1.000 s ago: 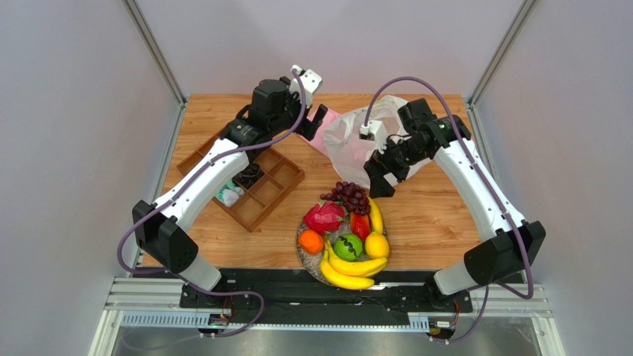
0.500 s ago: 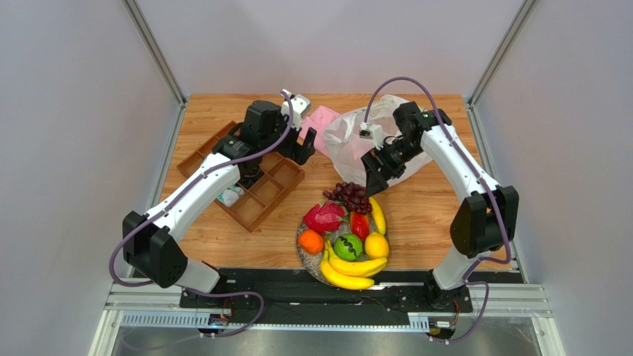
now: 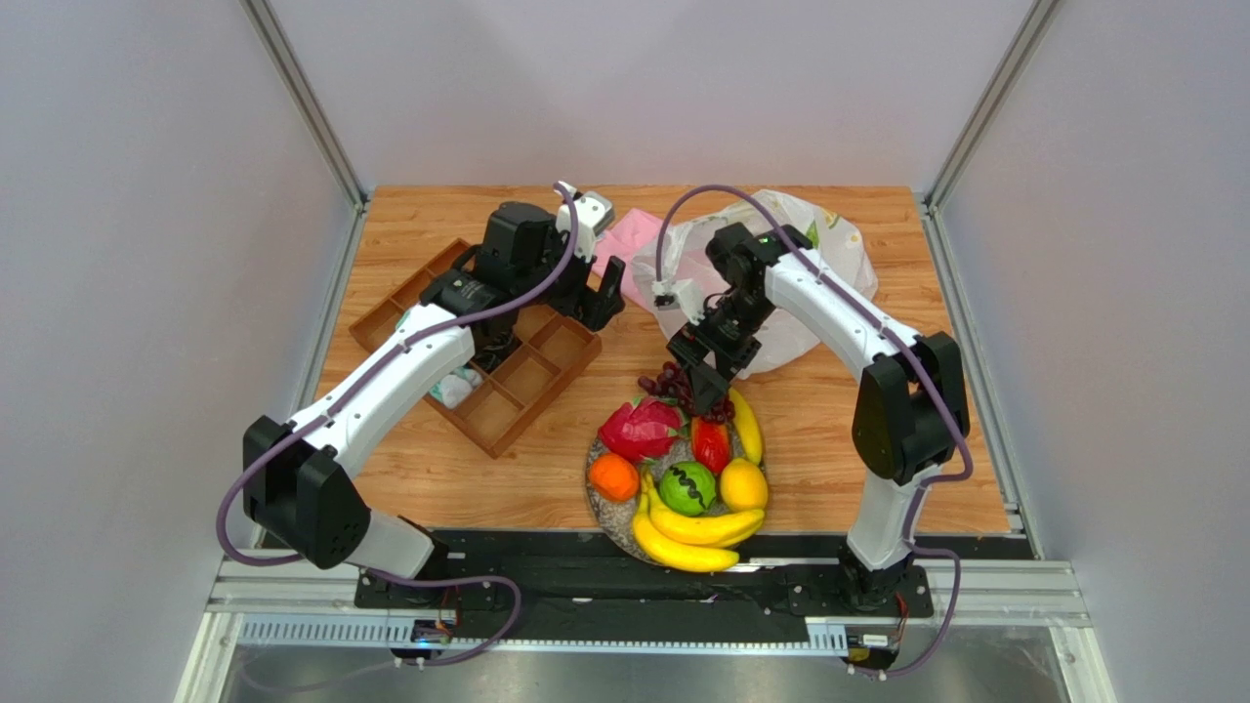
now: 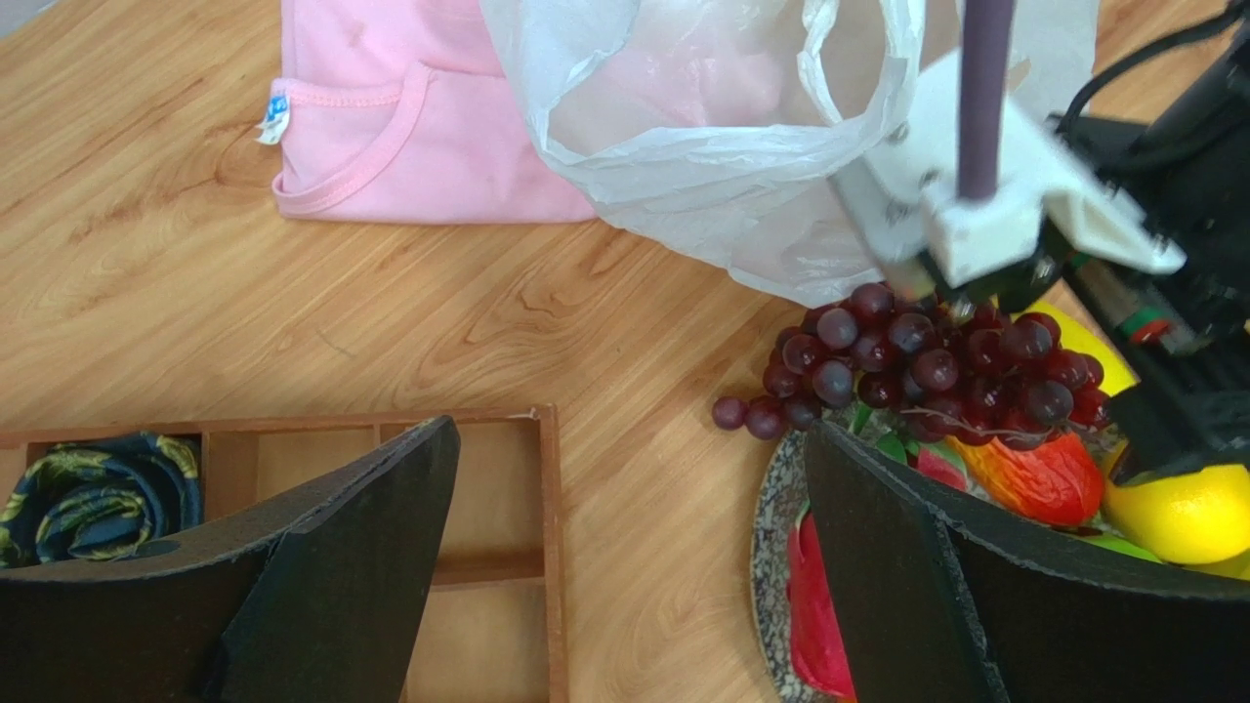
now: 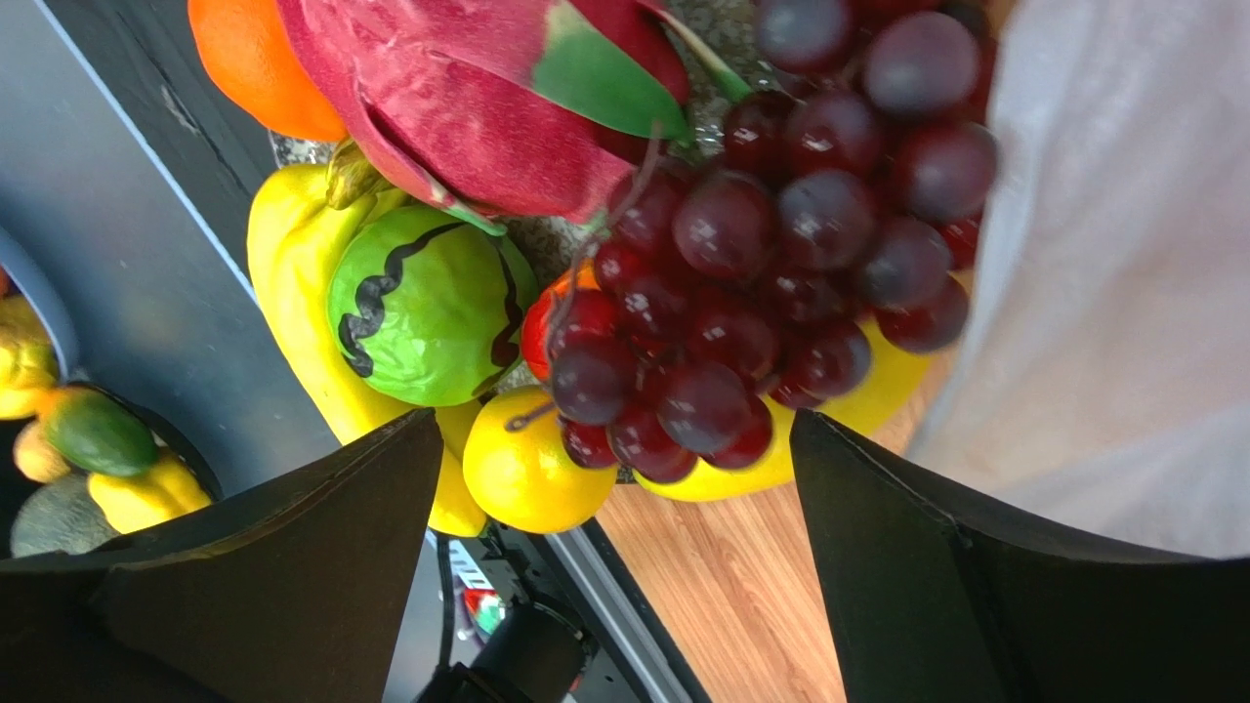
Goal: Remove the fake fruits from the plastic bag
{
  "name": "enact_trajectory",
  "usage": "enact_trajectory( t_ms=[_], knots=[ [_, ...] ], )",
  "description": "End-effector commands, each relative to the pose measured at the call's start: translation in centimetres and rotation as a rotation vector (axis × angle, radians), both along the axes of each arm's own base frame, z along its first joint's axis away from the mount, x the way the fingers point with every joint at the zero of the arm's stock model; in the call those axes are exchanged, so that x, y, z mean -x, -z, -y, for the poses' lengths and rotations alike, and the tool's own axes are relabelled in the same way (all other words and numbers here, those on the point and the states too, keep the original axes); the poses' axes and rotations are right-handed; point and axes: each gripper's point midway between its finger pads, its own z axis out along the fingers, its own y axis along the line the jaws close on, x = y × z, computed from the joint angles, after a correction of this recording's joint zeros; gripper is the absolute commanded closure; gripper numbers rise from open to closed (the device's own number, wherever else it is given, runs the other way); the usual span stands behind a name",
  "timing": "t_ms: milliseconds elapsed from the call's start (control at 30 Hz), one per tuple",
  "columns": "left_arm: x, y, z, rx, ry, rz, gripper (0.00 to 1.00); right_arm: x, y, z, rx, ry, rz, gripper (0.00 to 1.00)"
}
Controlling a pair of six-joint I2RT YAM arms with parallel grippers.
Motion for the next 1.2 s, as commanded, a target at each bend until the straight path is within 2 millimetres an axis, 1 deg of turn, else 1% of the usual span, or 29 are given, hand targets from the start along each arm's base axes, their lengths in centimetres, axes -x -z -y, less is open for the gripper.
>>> enact_trajectory(
  t_ms=[0, 100, 167, 200, 267, 300, 333, 367, 433, 467, 533, 567, 600, 700, 767, 833, 867, 900, 933, 967, 1000, 1033, 1067, 1100, 1133, 1167],
  knots=[
    [-0.2, -1.9, 0.4, 0.040, 0.008, 0.047, 0.04, -0.3, 0.8, -0.4, 0.042, -0.029, 0.032, 0.17],
    [-0.4, -2.0, 0.5, 0.040, 0.007, 0.051, 0.04, -0.4, 1.2, -0.5, 0.057, -0.024, 0.029, 0.36],
    [-0.5, -2.1, 0.5, 0.040, 0.006, 0.057, 0.04, -0.6, 1.0, -0.6, 0.051, -0.025, 0.038, 0.48],
    [-0.6, -2.1, 0.4, 0.039, 0.004, 0.056, 0.04, -0.6, 0.8, -0.8, 0.043, -0.032, 0.047, 0.55],
    [-0.7, -2.0, 0.5, 0.038, 0.001, 0.057, 0.04, -0.7, 0.2, -1.3, 0.017, -0.062, 0.081, 0.62],
    [-0.8, -2.1, 0.4, 0.036, -0.003, 0.058, 0.04, -0.7, 0.0, -1.4, 0.010, -0.073, 0.095, 0.69],
    [-0.9, -2.0, 0.5, 0.034, -0.004, 0.056, 0.04, -0.8, -0.4, -1.8, -0.001, -0.096, 0.115, 0.72],
    [-1.0, -2.0, 0.5, 0.033, -0.004, 0.054, 0.04, -0.5, -0.8, -2.2, -0.009, -0.117, 0.122, 0.74],
    [-1.3, -2.3, 0.5, 0.021, 0.003, 0.078, 0.04, -0.2, -1.8, -2.8, -0.032, -0.139, 0.129, 0.75],
    [-1.4, -2.4, 0.4, 0.016, 0.003, 0.084, 0.04, -0.4, -2.7, -3.4, -0.053, -0.155, 0.156, 0.75],
    [-1.5, -2.9, 0.3, 0.015, 0.004, 0.106, 0.04, 0.0, -4.2, -4.1, -0.085, -0.173, 0.184, 0.76],
    [-1.6, -3.1, 0.2, 0.007, 0.003, 0.120, 0.04, -0.2, -5.1, -4.4, -0.102, -0.182, 0.213, 0.76],
    [-1.8, -3.3, 0.1, 0.008, 0.000, 0.130, 0.04, -0.1, -6.1, -4.5, -0.114, -0.188, 0.242, 0.77],
    [-1.8, -4.5, -0.2, 0.013, -0.003, 0.163, 0.04, 0.2, -8.1, -4.8, -0.131, -0.207, 0.306, 0.78],
    [-1.6, -5.2, -0.4, 0.020, 0.000, 0.181, 0.04, 0.7, -8.7, -4.7, -0.125, -0.216, 0.315, 0.78],
    [-1.4, -5.8, -0.3, 0.033, 0.008, 0.191, 0.04, 1.1, -8.5, -3.9, -0.097, -0.219, 0.313, 0.79],
    [-1.3, -6.0, -0.2, 0.039, 0.014, 0.199, 0.04, 1.3, -8.2, -3.6, -0.078, -0.220, 0.309, 0.76],
    [-1.1, -6.4, -0.2, 0.046, 0.017, 0.205, 0.04, 1.1, -7.8, -2.7, -0.031, -0.204, 0.321, 0.68],
    [-1.0, -6.8, -0.3, 0.054, 0.011, 0.208, 0.04, 0.9, -7.8, -2.1, 0.000, -0.176, 0.340, 0.57],
    [-0.7, -7.2, -0.4, 0.062, 0.011, 0.206, 0.04, 0.3, -8.4, -1.6, 0.029, -0.134, 0.381, 0.37],
    [-0.5, -7.7, -0.4, 0.071, 0.015, 0.213, 0.04, -0.9, -9.3, -0.2, 0.098, -0.071, 0.466, 0.26],
    [0.0, -8.5, -0.6, 0.084, 0.022, 0.232, 0.04, -2.6, -10.7, 0.1, 0.088, 0.000, 0.568, 0.17],
    [0.2, -8.9, -0.7, 0.091, 0.019, 0.245, 0.04, -3.1, -14.4, 1.2, 0.052, 0.081, 0.712, 0.00],
    [0.4, -8.6, -0.9, 0.090, 0.013, 0.241, 0.04, -4.2, -16.0, 2.2, 0.055, 0.147, 0.814, 0.00],
    [0.8, -9.0, -1.1, 0.096, 0.014, 0.257, 0.04, -5.3, -16.6, 2.2, 0.006, 0.194, 0.901, 0.00],
    [0.9, -9.3, -1.3, 0.104, 0.013, 0.277, 0.04, -4.6, -17.6, 2.8, -0.046, 0.247, 0.964, 0.00]
  ],
)
